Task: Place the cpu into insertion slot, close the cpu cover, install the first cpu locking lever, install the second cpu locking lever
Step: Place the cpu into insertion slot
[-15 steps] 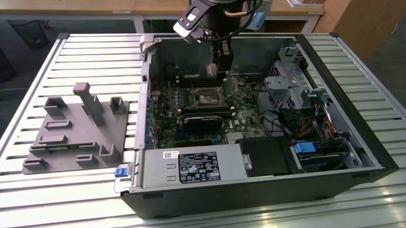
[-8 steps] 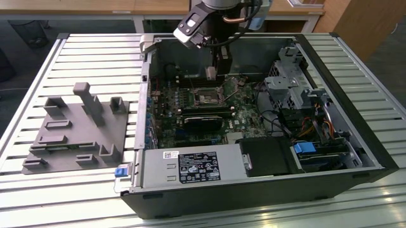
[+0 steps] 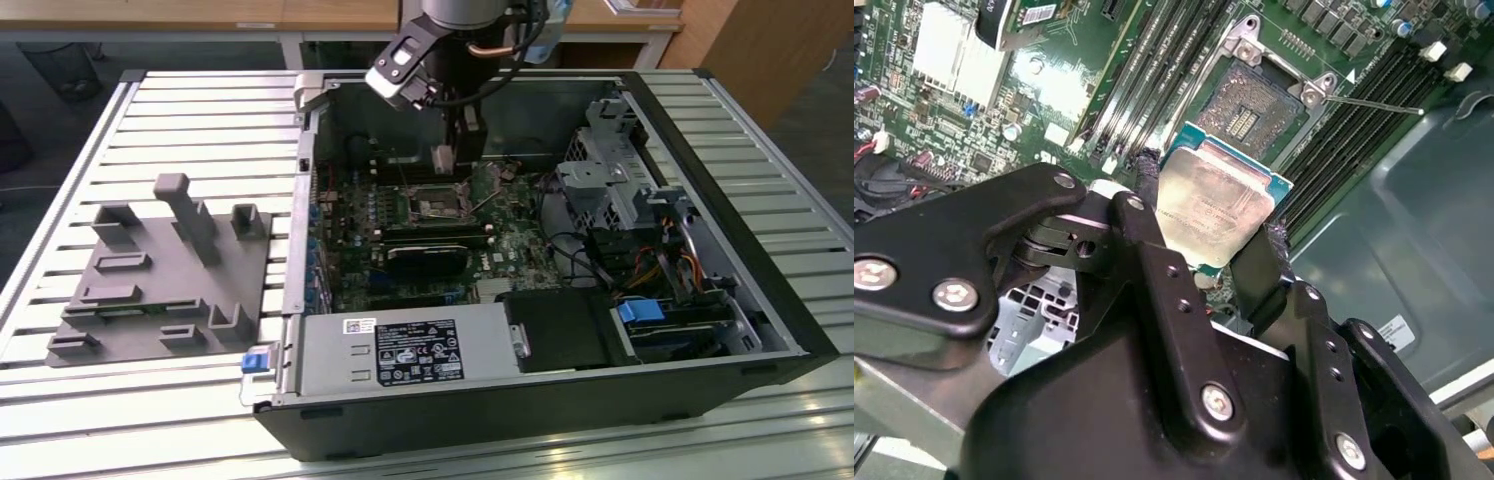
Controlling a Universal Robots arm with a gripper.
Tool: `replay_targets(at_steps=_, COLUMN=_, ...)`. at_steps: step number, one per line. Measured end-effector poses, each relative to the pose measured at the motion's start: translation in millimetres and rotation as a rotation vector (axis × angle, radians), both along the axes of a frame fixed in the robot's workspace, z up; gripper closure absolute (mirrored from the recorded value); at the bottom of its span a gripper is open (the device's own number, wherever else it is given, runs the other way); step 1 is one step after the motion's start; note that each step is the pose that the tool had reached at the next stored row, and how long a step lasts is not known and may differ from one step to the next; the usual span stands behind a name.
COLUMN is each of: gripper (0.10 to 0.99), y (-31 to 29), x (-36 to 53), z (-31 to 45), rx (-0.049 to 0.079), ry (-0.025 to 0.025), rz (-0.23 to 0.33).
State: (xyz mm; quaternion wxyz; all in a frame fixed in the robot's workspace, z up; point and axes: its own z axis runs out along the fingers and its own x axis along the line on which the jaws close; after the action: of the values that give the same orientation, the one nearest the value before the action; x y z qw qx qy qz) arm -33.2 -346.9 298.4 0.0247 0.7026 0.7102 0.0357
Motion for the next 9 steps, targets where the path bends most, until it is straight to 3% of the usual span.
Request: replay_targets(at_steps=9, gripper=0.545, y=0.2, x=0.0, z=-5.7, rx=-0.005, ry=0.0000, rz=0.000)
